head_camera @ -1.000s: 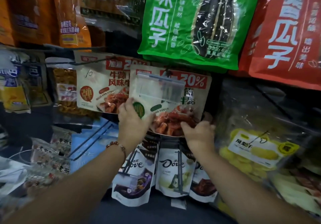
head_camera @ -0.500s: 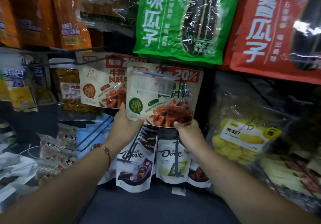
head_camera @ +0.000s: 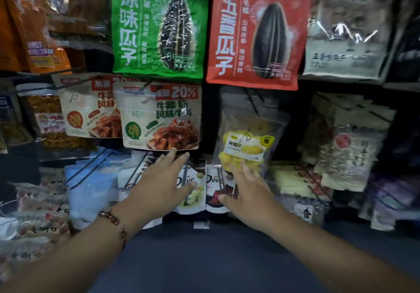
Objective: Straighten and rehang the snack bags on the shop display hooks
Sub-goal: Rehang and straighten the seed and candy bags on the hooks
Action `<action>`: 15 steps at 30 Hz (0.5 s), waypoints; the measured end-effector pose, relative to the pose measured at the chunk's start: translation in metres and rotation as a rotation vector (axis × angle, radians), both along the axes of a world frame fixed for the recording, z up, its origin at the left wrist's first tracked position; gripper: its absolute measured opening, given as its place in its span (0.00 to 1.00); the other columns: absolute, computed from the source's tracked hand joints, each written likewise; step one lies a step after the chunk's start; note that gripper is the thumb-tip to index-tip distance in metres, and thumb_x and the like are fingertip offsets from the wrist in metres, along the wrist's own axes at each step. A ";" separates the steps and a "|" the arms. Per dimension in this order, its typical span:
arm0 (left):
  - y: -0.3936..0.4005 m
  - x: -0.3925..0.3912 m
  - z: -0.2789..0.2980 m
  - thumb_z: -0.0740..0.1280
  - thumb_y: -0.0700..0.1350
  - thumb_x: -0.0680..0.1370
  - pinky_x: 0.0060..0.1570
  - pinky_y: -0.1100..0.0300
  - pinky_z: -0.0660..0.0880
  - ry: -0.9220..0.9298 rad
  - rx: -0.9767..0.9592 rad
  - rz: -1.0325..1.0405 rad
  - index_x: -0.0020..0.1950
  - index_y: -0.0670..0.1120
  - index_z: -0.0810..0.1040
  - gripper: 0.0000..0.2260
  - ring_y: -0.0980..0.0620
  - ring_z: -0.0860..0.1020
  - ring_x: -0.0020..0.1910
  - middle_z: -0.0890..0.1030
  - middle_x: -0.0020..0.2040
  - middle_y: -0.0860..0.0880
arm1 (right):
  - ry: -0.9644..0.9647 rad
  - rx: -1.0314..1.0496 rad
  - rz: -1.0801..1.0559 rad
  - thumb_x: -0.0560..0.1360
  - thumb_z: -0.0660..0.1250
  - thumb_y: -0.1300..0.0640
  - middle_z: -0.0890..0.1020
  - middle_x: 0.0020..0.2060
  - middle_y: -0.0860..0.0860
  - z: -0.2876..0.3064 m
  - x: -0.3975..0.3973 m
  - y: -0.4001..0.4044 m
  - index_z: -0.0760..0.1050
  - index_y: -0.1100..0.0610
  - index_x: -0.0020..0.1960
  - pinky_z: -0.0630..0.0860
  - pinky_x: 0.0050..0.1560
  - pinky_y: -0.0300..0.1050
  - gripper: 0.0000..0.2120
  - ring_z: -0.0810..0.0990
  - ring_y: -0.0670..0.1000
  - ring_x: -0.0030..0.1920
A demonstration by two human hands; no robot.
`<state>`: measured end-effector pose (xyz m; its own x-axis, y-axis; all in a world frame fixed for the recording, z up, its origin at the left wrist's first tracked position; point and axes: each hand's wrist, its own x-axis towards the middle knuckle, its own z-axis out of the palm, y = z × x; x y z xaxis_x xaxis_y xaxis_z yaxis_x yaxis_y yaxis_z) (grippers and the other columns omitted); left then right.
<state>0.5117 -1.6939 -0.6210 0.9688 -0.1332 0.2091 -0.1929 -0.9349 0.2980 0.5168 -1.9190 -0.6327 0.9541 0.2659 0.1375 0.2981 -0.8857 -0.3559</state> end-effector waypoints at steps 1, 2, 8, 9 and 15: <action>-0.011 0.000 0.002 0.59 0.64 0.79 0.77 0.48 0.53 -0.014 0.042 -0.024 0.81 0.57 0.46 0.35 0.47 0.47 0.80 0.43 0.81 0.51 | -0.006 -0.026 -0.012 0.78 0.59 0.38 0.37 0.78 0.48 0.003 -0.003 -0.007 0.40 0.45 0.79 0.42 0.76 0.54 0.39 0.37 0.55 0.78; -0.021 0.000 0.005 0.59 0.63 0.80 0.77 0.48 0.52 -0.034 0.084 -0.048 0.80 0.57 0.46 0.35 0.47 0.46 0.80 0.42 0.81 0.51 | -0.008 -0.042 -0.024 0.78 0.59 0.38 0.36 0.78 0.48 0.006 -0.006 -0.014 0.40 0.46 0.79 0.41 0.76 0.54 0.39 0.36 0.55 0.78; -0.065 0.021 0.014 0.58 0.63 0.80 0.77 0.48 0.50 -0.102 0.177 -0.124 0.80 0.58 0.40 0.35 0.47 0.44 0.80 0.41 0.81 0.52 | -0.041 -0.067 -0.077 0.79 0.59 0.39 0.37 0.79 0.49 0.029 -0.004 -0.038 0.41 0.47 0.80 0.41 0.77 0.56 0.38 0.37 0.56 0.78; -0.069 0.026 0.014 0.58 0.63 0.80 0.77 0.48 0.50 -0.120 0.205 -0.130 0.80 0.58 0.39 0.35 0.46 0.45 0.80 0.41 0.81 0.51 | -0.058 -0.084 -0.077 0.79 0.58 0.40 0.38 0.79 0.49 0.030 -0.001 -0.041 0.41 0.47 0.80 0.41 0.77 0.56 0.38 0.37 0.56 0.78; -0.086 0.054 0.007 0.55 0.62 0.81 0.77 0.46 0.51 -0.180 0.390 -0.122 0.80 0.56 0.41 0.34 0.43 0.46 0.80 0.40 0.81 0.48 | -0.125 -0.161 -0.092 0.79 0.58 0.39 0.40 0.79 0.50 0.032 0.022 -0.057 0.43 0.48 0.80 0.41 0.77 0.59 0.37 0.39 0.58 0.78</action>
